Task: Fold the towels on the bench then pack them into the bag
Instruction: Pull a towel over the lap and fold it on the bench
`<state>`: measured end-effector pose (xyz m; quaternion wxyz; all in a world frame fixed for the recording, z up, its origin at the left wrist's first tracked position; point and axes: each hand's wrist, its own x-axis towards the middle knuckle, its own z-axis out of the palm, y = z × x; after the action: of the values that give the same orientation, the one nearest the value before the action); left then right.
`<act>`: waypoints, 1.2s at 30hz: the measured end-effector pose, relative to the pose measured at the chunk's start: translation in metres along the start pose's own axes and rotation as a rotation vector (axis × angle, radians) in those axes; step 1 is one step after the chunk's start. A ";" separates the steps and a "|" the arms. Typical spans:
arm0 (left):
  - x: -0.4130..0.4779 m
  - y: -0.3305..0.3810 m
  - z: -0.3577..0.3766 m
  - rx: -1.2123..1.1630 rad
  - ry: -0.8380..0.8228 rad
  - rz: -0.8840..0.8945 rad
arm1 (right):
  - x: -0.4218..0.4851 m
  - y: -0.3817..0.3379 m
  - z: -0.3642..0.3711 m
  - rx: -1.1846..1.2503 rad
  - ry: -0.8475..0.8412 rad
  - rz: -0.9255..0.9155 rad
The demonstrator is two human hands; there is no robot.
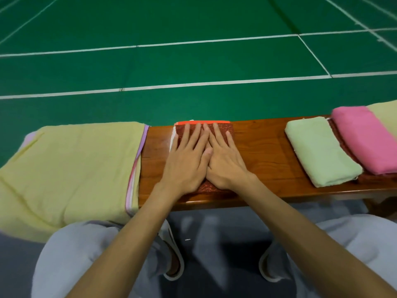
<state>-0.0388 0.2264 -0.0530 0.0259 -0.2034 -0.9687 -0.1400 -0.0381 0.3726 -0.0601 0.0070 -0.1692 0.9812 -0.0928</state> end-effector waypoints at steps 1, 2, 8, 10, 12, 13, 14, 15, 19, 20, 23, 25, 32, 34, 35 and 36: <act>-0.001 0.002 0.008 -0.023 -0.045 -0.028 | 0.000 0.001 0.004 -0.009 -0.035 0.009; -0.001 0.000 0.014 -0.037 -0.064 -0.051 | 0.000 0.003 0.006 -0.012 -0.053 0.022; -0.006 -0.024 0.012 0.027 -0.090 -0.084 | 0.001 0.018 0.005 -0.004 -0.006 0.043; -0.009 -0.030 0.011 0.038 -0.109 -0.100 | 0.001 0.026 0.005 0.009 -0.010 0.059; -0.011 -0.031 0.011 0.014 -0.121 -0.114 | 0.001 0.032 0.005 0.033 -0.019 0.059; -0.011 -0.030 0.012 -0.002 -0.123 -0.121 | 0.001 0.034 0.005 0.052 -0.015 0.052; -0.012 -0.029 0.012 -0.023 -0.121 -0.126 | 0.000 0.036 0.004 0.079 -0.004 0.044; -0.014 -0.027 0.012 -0.043 -0.111 -0.122 | -0.002 0.038 0.004 0.118 0.012 0.033; -0.030 -0.016 -0.002 -0.045 -0.018 0.080 | -0.020 0.041 -0.010 0.215 0.036 -0.083; -0.035 -0.014 -0.004 -0.040 -0.021 0.145 | -0.028 0.040 -0.014 0.204 0.014 -0.128; -0.053 -0.015 -0.002 0.033 -0.110 0.266 | -0.061 0.041 -0.016 0.099 -0.065 -0.247; -0.063 -0.021 0.005 0.104 -0.128 0.320 | -0.081 0.045 -0.009 -0.023 -0.078 -0.301; -0.079 -0.029 -0.015 -0.215 0.030 0.309 | -0.096 0.052 -0.019 0.199 0.086 -0.356; -0.072 -0.030 -0.032 -0.418 -0.023 0.197 | -0.091 0.054 -0.038 0.462 0.022 -0.288; -0.066 -0.030 -0.038 -0.526 -0.059 0.147 | -0.087 0.056 -0.046 0.596 -0.020 -0.235; -0.059 -0.029 -0.043 -0.620 -0.078 0.100 | -0.081 0.057 -0.052 0.703 -0.032 -0.165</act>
<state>0.0035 0.1661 -0.0259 -0.0676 -0.2544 -0.8689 -0.4192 0.0173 0.4614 -0.0212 0.0726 -0.2365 0.8721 -0.4221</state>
